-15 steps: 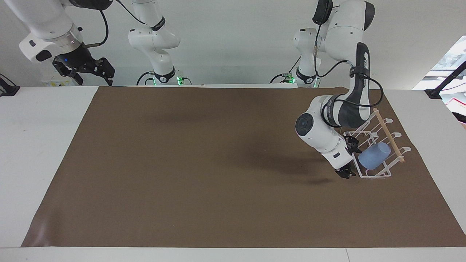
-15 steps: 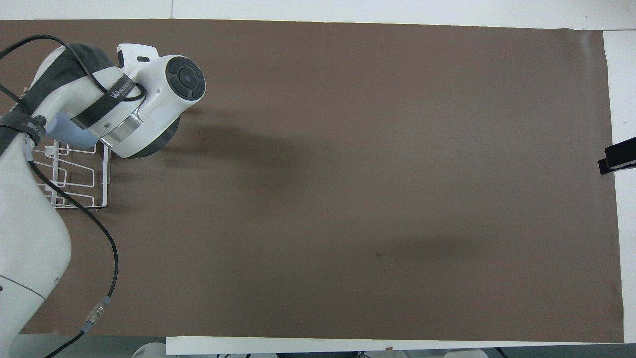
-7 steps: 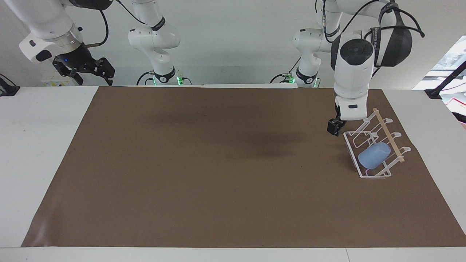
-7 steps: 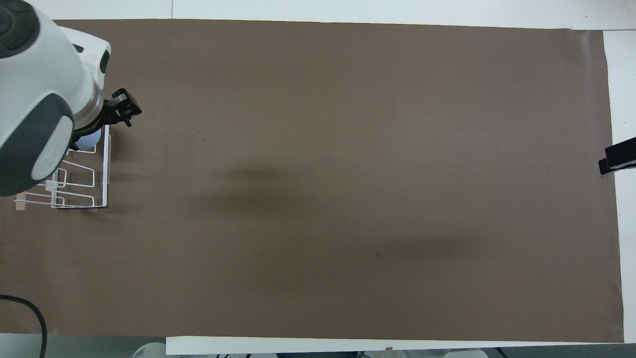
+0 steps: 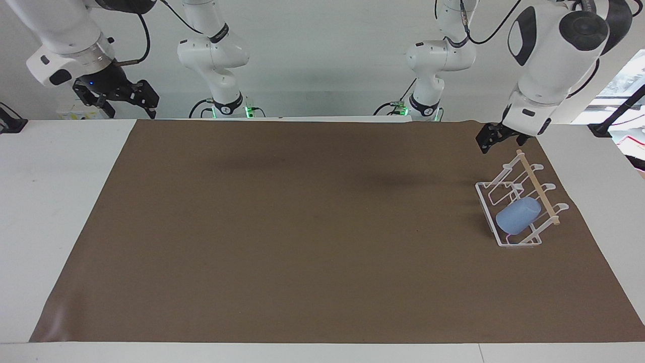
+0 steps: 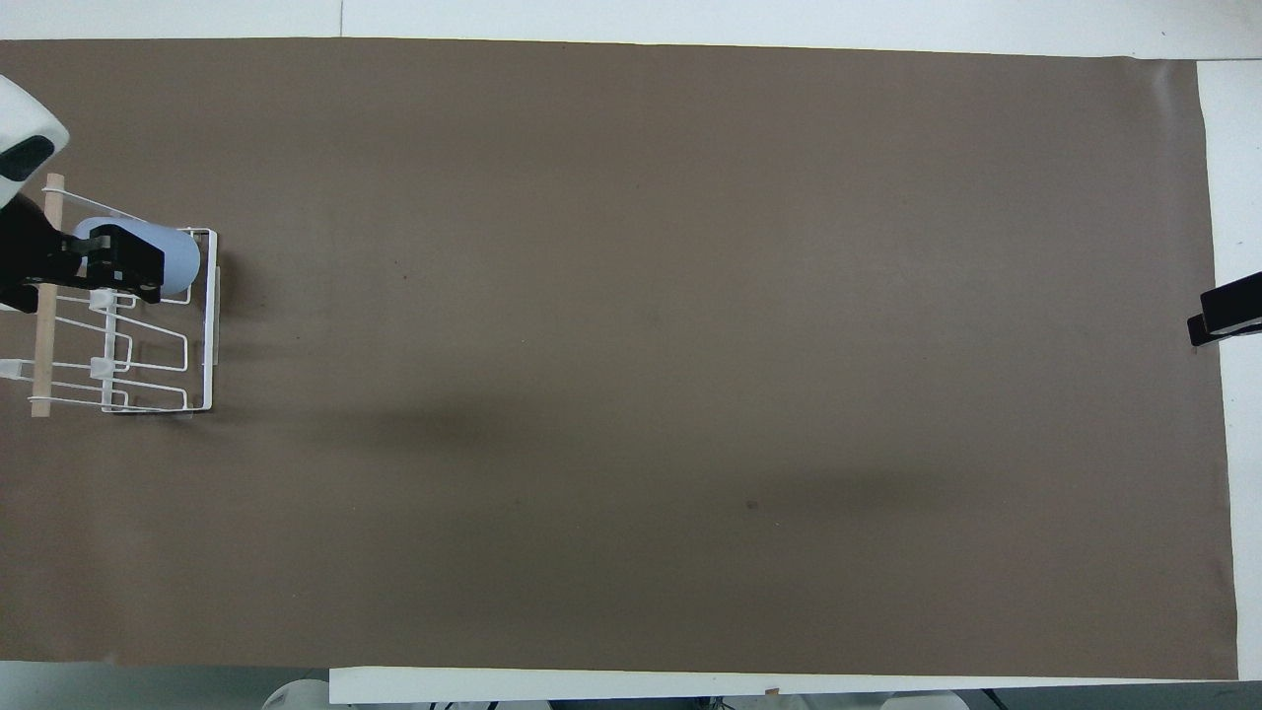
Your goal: Hang cup on cup holder
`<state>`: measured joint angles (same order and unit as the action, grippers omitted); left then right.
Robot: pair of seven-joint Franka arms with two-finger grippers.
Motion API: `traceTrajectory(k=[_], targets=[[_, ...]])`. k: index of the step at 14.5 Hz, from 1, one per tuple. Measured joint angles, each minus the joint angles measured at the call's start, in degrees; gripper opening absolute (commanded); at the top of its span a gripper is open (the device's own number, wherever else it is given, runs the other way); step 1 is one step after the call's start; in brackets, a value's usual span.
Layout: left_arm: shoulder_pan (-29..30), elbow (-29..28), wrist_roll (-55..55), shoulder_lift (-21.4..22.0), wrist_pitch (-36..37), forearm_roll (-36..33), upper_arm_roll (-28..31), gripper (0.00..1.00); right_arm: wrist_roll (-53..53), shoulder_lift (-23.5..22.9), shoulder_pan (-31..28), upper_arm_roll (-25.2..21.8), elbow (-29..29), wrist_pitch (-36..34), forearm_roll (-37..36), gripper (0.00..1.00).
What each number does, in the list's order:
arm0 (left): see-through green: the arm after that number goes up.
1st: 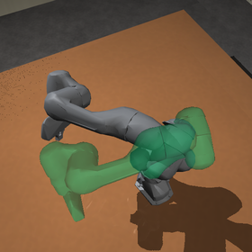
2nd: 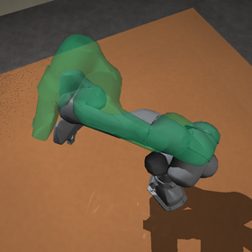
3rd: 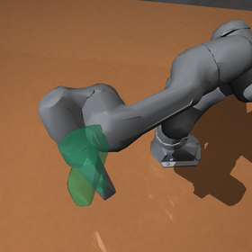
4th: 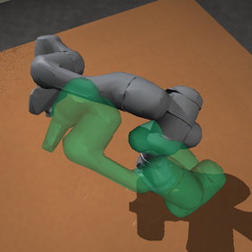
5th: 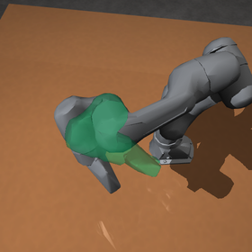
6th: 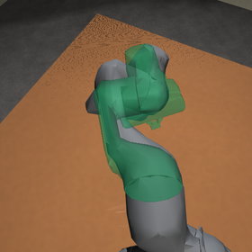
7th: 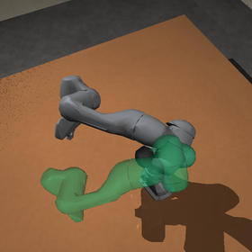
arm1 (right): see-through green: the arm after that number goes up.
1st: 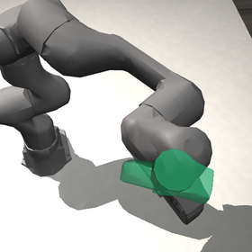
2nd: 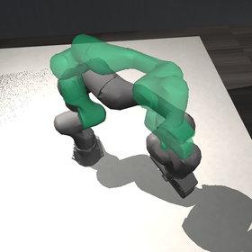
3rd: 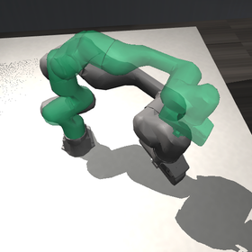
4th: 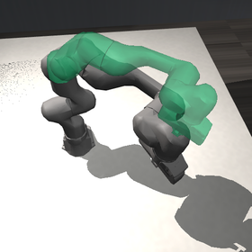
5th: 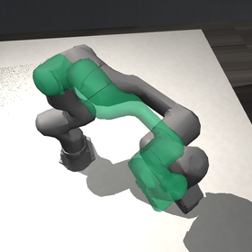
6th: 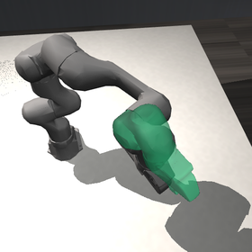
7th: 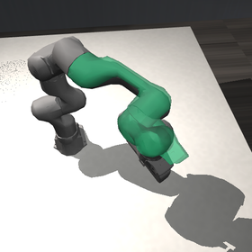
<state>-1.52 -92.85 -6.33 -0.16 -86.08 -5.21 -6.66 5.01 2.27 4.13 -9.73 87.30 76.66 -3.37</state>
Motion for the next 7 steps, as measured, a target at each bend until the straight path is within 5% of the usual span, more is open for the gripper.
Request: traceTrajectory(k=[7], targets=[[4.0, 5.4, 9.4, 0.0, 1.8, 4.3, -0.4, 1.00, 0.0, 0.0, 0.0, 0.0, 0.0, 0.0, 0.0, 1.00]])
